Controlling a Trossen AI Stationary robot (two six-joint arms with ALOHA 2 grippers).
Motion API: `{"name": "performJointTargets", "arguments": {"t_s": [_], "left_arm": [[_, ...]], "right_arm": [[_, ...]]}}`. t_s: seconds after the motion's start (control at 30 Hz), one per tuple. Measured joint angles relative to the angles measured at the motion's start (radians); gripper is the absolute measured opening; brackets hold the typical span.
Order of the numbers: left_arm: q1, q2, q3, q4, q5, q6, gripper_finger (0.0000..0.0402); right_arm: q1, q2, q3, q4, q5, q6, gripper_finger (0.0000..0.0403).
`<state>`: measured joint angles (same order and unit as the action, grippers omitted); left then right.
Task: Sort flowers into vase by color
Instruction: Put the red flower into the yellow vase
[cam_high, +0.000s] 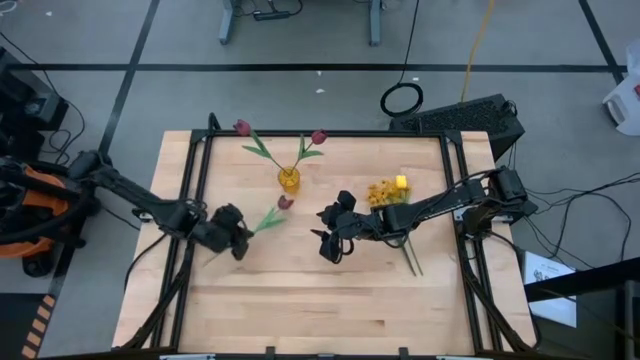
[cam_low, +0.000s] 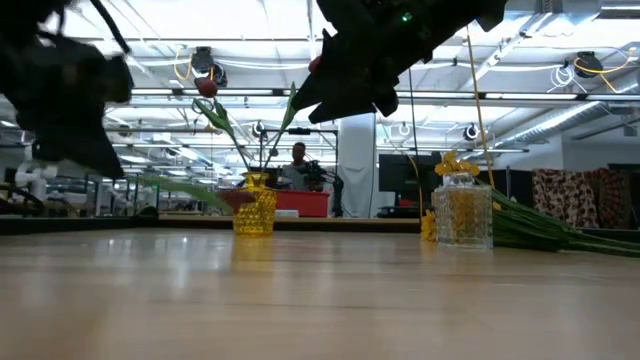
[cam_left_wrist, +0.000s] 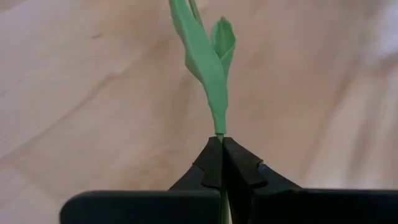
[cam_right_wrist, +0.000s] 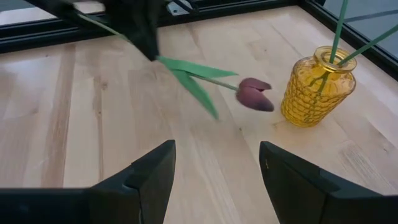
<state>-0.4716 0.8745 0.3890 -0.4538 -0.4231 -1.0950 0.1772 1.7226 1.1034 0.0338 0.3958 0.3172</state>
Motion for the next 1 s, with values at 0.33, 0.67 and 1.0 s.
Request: {"name": "performJointTargets", "arguments": {"t_s": [0.33, 0.67, 1.0], "left_arm": [[-0.269, 0.0, 0.119, 0.008, -0.309, 0.094, 0.0002], [-0.309, 0.004, 0.135, 0.418, -0.536, 0.645, 0.0003], [-0.294, 0.108, 0.127, 0.694, -0.566, 1.018, 0.0013]], "right_arm": [[0.002, 0.017, 0.0, 0.005, 0.003, -0.001, 0.0224], [0.013, 0.246, -0.001, 0.483, -0.01, -0.045, 0.0224], [0.018, 0.431, -0.001, 1.349, -0.137, -0.149, 0.0224]]}}
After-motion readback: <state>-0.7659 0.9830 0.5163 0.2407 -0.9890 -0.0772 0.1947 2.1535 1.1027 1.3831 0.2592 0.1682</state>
